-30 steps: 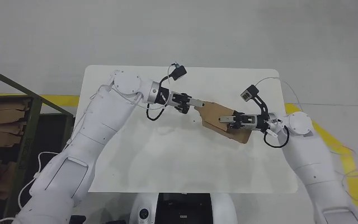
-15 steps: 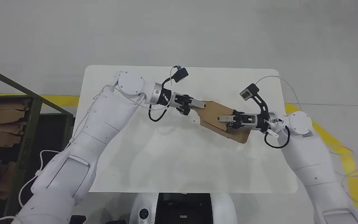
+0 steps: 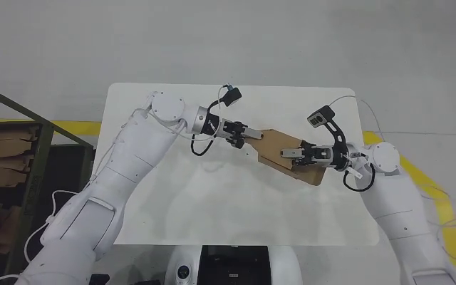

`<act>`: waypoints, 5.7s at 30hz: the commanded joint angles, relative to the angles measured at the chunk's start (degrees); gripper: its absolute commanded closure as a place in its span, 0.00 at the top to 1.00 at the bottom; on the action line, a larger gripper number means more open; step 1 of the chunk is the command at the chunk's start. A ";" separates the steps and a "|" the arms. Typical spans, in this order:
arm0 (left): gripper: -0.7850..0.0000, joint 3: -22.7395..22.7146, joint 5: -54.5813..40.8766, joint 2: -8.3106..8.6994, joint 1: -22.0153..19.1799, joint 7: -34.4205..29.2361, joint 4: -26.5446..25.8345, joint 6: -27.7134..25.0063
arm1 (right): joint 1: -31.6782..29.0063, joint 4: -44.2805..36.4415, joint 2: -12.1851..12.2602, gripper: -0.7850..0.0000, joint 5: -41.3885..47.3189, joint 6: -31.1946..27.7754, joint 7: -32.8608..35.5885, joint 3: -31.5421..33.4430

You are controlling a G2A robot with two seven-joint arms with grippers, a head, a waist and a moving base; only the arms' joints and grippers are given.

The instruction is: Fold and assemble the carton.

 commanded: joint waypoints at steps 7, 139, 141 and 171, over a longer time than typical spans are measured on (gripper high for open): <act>1.00 -0.09 -1.35 0.00 0.38 -0.08 0.35 -0.53 | -0.51 -0.30 -0.22 0.00 3.29 -0.43 1.12 -0.06; 1.00 -4.67 17.22 4.17 5.07 16.75 -9.10 -36.91 | 10.57 11.75 3.20 0.00 18.75 9.14 4.99 -13.87; 1.00 -4.67 17.22 4.17 5.07 16.75 -9.10 -36.91 | 10.57 11.75 3.20 0.00 18.75 9.14 4.99 -13.87; 1.00 -1.84 40.22 5.63 9.16 43.64 -10.93 -49.53 | 12.44 15.11 1.50 0.00 18.78 7.84 4.99 -15.64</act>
